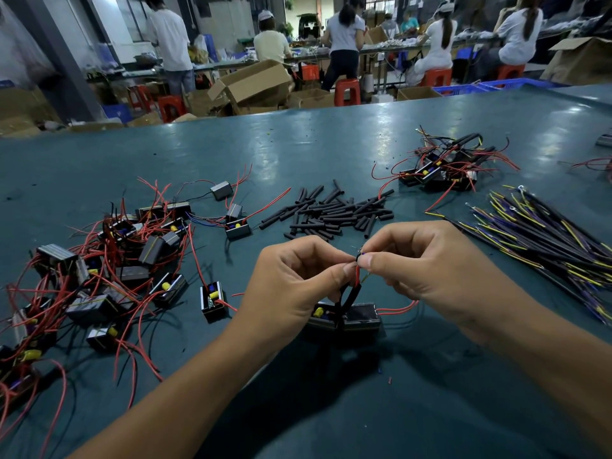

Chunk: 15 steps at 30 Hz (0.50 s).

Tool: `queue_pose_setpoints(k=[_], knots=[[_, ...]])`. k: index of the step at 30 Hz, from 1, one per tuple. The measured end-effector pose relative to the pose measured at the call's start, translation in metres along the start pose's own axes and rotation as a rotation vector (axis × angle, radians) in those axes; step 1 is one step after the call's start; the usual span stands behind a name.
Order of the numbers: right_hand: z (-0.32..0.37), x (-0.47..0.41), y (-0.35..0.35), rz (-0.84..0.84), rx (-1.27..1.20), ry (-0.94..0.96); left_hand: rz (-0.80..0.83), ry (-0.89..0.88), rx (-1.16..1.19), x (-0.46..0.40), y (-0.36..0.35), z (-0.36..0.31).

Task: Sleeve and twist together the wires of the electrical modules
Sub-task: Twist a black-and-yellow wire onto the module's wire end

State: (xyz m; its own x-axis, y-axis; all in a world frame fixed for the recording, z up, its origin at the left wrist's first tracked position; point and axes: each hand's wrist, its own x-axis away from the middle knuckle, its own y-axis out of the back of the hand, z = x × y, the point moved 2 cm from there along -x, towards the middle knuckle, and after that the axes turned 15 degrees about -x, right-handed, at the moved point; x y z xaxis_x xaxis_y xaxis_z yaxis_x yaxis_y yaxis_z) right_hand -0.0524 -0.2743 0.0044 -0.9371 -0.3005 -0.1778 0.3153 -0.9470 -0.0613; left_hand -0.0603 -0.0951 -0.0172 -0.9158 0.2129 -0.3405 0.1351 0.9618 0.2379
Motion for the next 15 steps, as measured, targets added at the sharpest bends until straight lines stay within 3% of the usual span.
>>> queue_pose_setpoints(k=[15], knots=[[0.0016,0.0021,0.0022,0.029,0.114,0.103,-0.045,-0.089,-0.150,0.0042,0.0017,-0.0023]])
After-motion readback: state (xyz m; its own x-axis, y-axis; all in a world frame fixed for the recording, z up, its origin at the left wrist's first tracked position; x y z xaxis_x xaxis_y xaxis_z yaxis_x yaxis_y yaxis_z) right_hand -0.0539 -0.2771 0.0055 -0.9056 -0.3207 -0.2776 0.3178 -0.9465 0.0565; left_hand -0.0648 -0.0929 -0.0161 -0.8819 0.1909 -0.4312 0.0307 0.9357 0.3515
